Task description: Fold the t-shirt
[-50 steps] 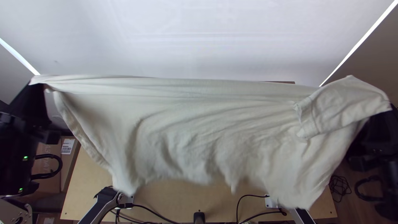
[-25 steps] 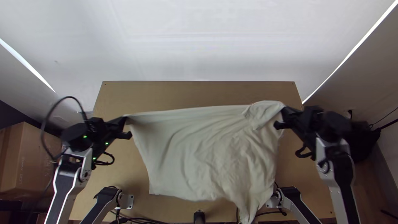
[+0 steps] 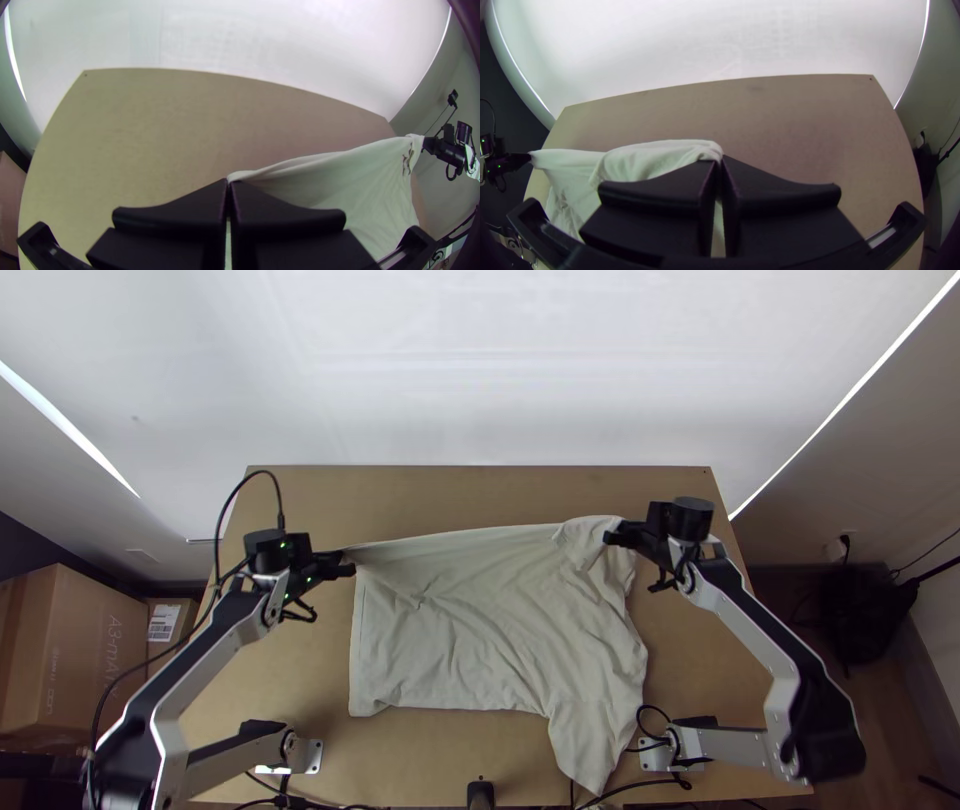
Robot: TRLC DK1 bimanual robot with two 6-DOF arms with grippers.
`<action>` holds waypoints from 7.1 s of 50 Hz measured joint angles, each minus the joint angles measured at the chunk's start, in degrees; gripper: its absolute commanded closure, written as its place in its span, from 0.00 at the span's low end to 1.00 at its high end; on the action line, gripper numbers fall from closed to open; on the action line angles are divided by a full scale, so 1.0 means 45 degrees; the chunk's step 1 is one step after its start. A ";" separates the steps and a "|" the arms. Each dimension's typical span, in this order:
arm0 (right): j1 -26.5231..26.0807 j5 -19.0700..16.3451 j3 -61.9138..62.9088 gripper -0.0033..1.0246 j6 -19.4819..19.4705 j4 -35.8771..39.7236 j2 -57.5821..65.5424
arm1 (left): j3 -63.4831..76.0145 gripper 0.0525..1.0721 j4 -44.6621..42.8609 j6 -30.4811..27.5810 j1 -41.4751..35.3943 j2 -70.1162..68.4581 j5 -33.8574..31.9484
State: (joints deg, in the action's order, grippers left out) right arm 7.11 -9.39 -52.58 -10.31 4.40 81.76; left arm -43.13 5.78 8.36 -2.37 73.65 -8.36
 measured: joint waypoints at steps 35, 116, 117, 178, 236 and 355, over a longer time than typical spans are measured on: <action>0.0000 0.0102 -0.7635 0.89 -0.0131 -0.0209 0.7572 | -0.8068 0.89 -0.0622 0.0500 0.0112 0.8767 0.0772; -0.0165 0.0408 0.1049 0.53 -0.1452 1.1861 -0.3021 | -0.5911 0.04 0.4265 0.1054 0.0340 -0.1297 0.1005; -0.0185 0.0267 0.1127 0.53 -0.1447 1.1798 -0.2900 | -0.5911 0.04 0.4274 0.1054 0.0340 -0.1302 0.1005; -0.0204 -0.0486 0.1855 0.97 -0.0695 0.9559 -0.0544 | -0.4464 0.12 1.2590 -0.3589 -0.0996 0.0597 0.1598; -0.0194 -0.0481 0.1855 0.97 -0.0704 0.9607 -0.2132 | -0.1127 0.94 0.9330 -0.2705 -0.3876 0.2069 0.1627; -0.1511 -0.0112 -0.8121 0.97 0.0301 0.4731 -0.9296 | -0.7169 0.98 -0.0024 -0.1122 -0.0277 -0.8029 0.3308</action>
State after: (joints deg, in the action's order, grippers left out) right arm 0.32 -9.89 -89.12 -8.95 25.69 39.92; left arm -75.40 5.67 3.31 -3.62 37.52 6.52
